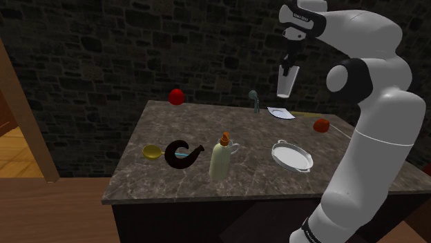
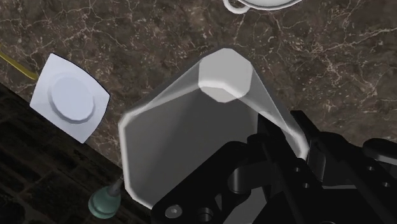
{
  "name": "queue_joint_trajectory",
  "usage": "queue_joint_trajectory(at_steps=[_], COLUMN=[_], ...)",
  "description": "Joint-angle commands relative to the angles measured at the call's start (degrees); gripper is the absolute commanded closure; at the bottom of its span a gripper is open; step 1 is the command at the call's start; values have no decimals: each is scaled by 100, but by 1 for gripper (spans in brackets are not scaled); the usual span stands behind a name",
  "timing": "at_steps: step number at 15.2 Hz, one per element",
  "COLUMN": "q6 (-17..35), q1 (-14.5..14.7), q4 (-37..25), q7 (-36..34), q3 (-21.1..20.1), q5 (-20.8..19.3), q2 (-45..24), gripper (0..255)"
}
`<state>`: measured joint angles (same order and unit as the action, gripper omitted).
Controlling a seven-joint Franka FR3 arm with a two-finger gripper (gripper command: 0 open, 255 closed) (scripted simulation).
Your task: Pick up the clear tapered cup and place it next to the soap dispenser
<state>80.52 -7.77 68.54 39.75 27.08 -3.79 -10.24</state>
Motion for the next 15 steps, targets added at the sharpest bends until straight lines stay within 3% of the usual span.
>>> queue_joint_trajectory(at_steps=[1, 8, 15], q6=[-13, -148, -399], q1=[199, 835, 1366], q4=[109, 270, -41], q7=[-290, -1280, -2180], q3=[-106, -515, -899], q5=[-80, -241, -236], q2=[103, 284, 90], gripper=[255, 255, 255])
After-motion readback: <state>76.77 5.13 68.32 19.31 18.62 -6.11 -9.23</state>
